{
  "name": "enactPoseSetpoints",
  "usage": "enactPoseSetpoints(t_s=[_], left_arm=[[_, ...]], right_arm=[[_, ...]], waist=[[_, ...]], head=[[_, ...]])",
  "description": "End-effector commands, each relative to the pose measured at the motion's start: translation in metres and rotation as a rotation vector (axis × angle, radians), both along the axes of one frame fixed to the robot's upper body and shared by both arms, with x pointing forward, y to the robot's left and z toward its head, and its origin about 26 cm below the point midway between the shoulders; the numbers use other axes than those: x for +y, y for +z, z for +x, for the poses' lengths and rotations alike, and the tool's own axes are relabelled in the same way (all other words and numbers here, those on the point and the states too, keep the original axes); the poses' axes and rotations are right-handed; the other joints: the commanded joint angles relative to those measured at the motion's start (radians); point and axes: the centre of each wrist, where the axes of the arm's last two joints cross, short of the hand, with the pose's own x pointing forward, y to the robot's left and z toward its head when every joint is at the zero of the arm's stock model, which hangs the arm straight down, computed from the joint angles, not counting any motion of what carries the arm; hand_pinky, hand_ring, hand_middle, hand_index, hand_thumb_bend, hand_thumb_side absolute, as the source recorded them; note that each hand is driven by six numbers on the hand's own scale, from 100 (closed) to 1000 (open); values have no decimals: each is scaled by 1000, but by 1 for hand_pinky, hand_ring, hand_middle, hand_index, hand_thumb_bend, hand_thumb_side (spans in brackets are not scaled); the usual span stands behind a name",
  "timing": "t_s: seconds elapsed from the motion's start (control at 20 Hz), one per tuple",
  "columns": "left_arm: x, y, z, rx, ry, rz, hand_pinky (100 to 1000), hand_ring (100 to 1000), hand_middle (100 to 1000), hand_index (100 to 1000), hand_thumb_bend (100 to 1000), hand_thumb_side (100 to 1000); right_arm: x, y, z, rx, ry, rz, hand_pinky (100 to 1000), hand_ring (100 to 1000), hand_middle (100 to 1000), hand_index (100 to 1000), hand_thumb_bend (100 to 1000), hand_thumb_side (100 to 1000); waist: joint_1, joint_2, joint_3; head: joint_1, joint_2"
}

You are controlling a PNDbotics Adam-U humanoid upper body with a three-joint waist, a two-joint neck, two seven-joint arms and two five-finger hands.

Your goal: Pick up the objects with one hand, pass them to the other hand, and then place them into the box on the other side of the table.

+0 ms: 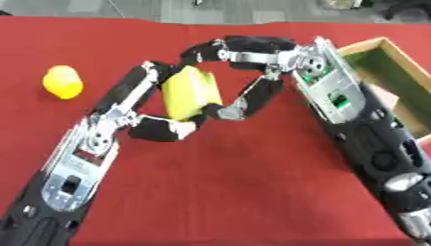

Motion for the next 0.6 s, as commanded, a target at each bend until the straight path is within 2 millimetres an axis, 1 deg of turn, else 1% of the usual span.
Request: enactPoseSetpoints(t_s=[0.05, 0.2, 0.25, 0.3, 0.35, 0.4, 0.5, 0.6], left_arm=[[-32, 62, -32, -247, -164, -143, 623, 501, 463, 608, 100, 244], [-32, 61, -31, -249, -153, -151, 625, 505, 471, 632, 100, 245], [-32, 61, -31, -249, -147, -152, 627, 512, 479, 654, 100, 256], [-32, 61, -31, -248, -139, -151, 632, 519, 487, 672, 141, 269], [-31, 60, -30, -247, -130, -150, 642, 529, 499, 693, 210, 292], [-31, 60, -30, -246, -118, -146, 646, 533, 505, 708, 244, 302], [-30, 58, -28, -245, -91, -137, 654, 548, 527, 756, 376, 360], [-30, 56, -27, -247, -63, -128, 658, 560, 542, 791, 470, 407]], right_arm=[[1, -23, 8, 45, 0, -135, 900, 936, 466, 660, 100, 286], [1, -22, 7, 61, 7, -116, 880, 896, 449, 635, 100, 263], [1, -21, 7, 66, 8, -110, 872, 888, 450, 631, 100, 271], [1, -21, 6, 71, 8, -103, 868, 884, 450, 630, 100, 280], [1, -20, 6, 75, 9, -98, 865, 881, 450, 629, 100, 289], [0, -19, 5, 78, 10, -93, 864, 880, 449, 628, 100, 287], [0, -18, 4, 83, 14, -83, 859, 877, 446, 625, 100, 278], [0, -15, 2, 88, 20, -75, 856, 874, 439, 618, 100, 277]], waist=[[3, -20, -2], [3, -19, -4], [3, -19, -4], [3, -19, -5], [4, -18, -5], [4, -18, -6], [5, -18, -7], [5, -19, -7]], head=[[-1, 0], [1, 0], [1, 0], [1, 1], [0, 2], [0, 2], [-1, 4], [-2, 3]])
